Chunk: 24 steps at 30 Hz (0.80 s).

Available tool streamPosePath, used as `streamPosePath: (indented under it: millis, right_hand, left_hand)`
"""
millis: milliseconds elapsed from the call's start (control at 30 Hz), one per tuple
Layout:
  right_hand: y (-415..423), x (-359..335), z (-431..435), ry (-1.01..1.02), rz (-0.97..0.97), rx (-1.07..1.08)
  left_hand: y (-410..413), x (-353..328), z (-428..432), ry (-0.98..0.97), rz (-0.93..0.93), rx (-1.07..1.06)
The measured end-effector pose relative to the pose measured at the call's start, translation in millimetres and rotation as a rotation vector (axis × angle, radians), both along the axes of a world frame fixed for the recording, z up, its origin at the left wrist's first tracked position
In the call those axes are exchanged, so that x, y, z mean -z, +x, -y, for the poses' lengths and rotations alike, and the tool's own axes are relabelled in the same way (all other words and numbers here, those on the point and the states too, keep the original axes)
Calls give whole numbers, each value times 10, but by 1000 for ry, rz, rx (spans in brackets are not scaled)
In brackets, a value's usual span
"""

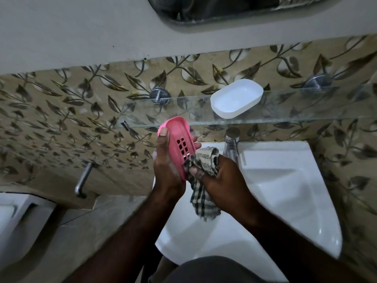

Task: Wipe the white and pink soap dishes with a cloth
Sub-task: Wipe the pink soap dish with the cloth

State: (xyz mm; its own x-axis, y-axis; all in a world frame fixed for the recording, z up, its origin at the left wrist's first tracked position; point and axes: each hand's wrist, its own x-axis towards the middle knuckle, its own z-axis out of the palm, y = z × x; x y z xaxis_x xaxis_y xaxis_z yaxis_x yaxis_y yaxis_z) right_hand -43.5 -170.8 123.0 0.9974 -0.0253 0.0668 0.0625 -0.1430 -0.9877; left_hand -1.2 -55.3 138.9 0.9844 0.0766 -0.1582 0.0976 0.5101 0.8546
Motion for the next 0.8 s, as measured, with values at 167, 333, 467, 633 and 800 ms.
streamPosePath:
  millis: [167,333,467,633,800]
  right_hand:
    - [60,107,58,-62,-30,129]
    - [-139,88,-121,-35,29,-83]
    - [93,129,77,-149,31,90]
    - [-23,102,-23,-101,30,12]
    - [-46,174,23,-119,70,4]
  left_hand:
    - [-49,53,11,37,15,24]
    - [-44,63,11,22,-50,-20]
    - [-36,4,25,12,-40,57]
    - [-52,-36,43,47,-25,0]
    - [-59,-24,11,86,17,-35]
